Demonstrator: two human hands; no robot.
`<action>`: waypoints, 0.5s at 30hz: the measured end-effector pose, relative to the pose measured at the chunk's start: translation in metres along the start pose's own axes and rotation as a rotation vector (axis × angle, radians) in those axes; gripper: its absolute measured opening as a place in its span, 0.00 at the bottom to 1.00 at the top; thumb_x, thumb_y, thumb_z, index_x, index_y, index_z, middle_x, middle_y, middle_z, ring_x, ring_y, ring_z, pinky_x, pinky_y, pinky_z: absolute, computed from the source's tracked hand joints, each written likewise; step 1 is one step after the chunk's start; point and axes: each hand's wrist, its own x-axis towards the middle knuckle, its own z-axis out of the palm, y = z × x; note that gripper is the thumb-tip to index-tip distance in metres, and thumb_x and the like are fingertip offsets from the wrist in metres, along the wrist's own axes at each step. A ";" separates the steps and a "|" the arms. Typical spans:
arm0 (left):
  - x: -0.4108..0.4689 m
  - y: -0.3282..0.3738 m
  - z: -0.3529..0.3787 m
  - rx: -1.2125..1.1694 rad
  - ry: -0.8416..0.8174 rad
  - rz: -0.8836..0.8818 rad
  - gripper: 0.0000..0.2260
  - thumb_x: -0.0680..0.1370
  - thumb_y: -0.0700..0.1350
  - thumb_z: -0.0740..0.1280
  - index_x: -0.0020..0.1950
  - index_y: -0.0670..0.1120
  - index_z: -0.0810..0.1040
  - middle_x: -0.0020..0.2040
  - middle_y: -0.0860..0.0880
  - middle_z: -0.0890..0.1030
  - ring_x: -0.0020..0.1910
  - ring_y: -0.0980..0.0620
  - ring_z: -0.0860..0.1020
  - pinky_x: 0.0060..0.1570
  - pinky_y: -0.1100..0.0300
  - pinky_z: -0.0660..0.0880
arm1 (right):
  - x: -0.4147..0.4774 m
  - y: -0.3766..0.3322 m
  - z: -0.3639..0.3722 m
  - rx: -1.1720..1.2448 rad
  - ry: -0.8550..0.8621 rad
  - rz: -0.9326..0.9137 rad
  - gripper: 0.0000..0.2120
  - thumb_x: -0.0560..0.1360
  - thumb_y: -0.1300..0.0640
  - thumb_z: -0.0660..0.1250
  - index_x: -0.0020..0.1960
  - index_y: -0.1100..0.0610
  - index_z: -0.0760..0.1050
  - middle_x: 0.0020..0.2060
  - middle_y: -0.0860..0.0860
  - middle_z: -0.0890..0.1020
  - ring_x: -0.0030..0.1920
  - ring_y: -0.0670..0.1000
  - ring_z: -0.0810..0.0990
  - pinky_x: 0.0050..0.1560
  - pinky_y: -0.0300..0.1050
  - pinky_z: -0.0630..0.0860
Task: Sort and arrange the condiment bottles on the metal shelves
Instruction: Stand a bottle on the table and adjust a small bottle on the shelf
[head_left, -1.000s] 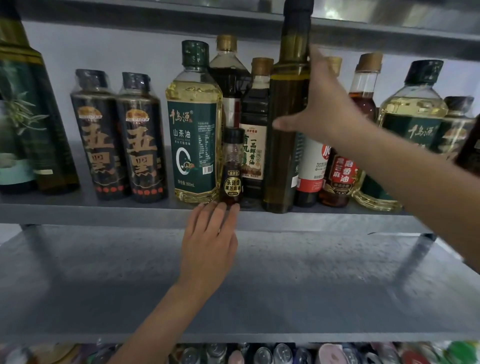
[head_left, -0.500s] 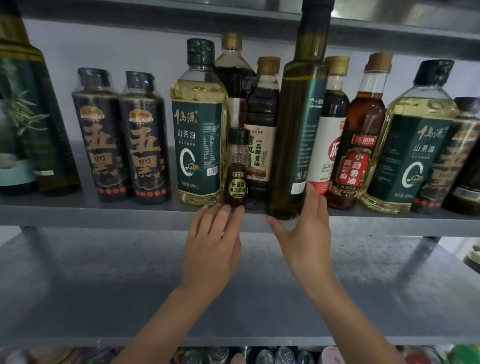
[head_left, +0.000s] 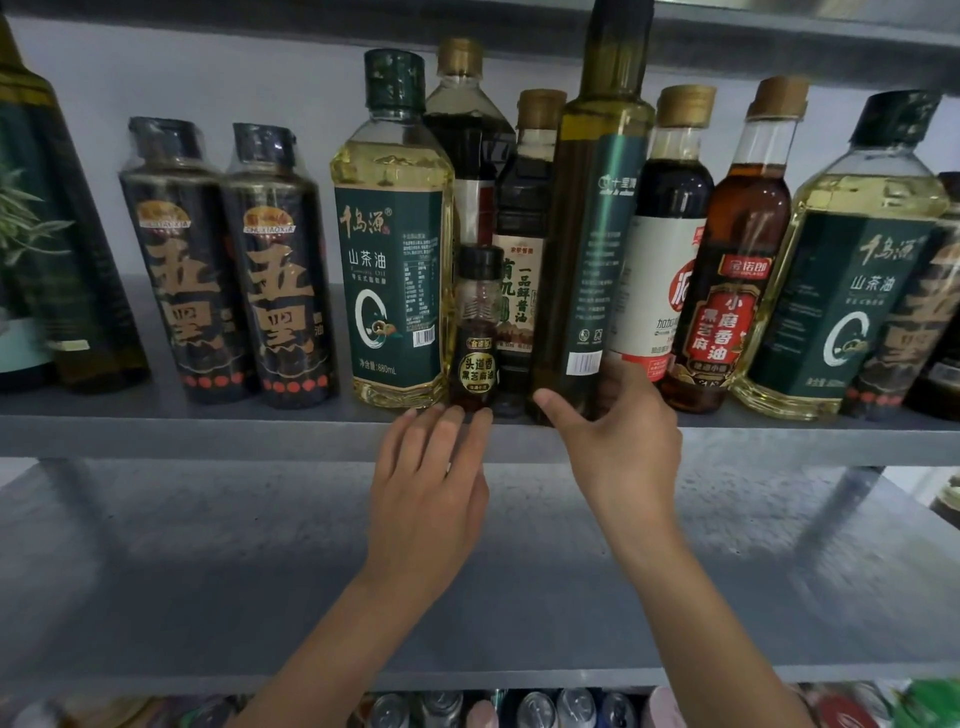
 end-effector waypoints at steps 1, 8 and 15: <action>0.000 0.000 0.000 -0.002 -0.001 -0.001 0.19 0.74 0.39 0.65 0.65 0.42 0.72 0.57 0.43 0.76 0.58 0.45 0.71 0.65 0.48 0.64 | 0.000 0.000 0.000 -0.008 0.007 0.005 0.26 0.67 0.44 0.74 0.59 0.53 0.73 0.52 0.49 0.81 0.51 0.51 0.80 0.49 0.51 0.77; 0.000 0.000 -0.002 -0.006 -0.017 0.002 0.20 0.73 0.38 0.66 0.65 0.42 0.73 0.57 0.43 0.75 0.58 0.45 0.71 0.66 0.48 0.64 | 0.005 -0.009 0.014 -0.093 -0.020 0.042 0.26 0.67 0.41 0.73 0.59 0.54 0.72 0.52 0.50 0.81 0.51 0.54 0.80 0.45 0.47 0.74; 0.001 0.001 -0.004 -0.006 -0.041 -0.012 0.20 0.72 0.38 0.68 0.65 0.41 0.74 0.57 0.42 0.77 0.58 0.44 0.71 0.66 0.48 0.65 | 0.005 -0.018 0.020 -0.115 -0.026 0.074 0.27 0.68 0.42 0.72 0.58 0.58 0.70 0.53 0.53 0.80 0.52 0.56 0.79 0.42 0.44 0.68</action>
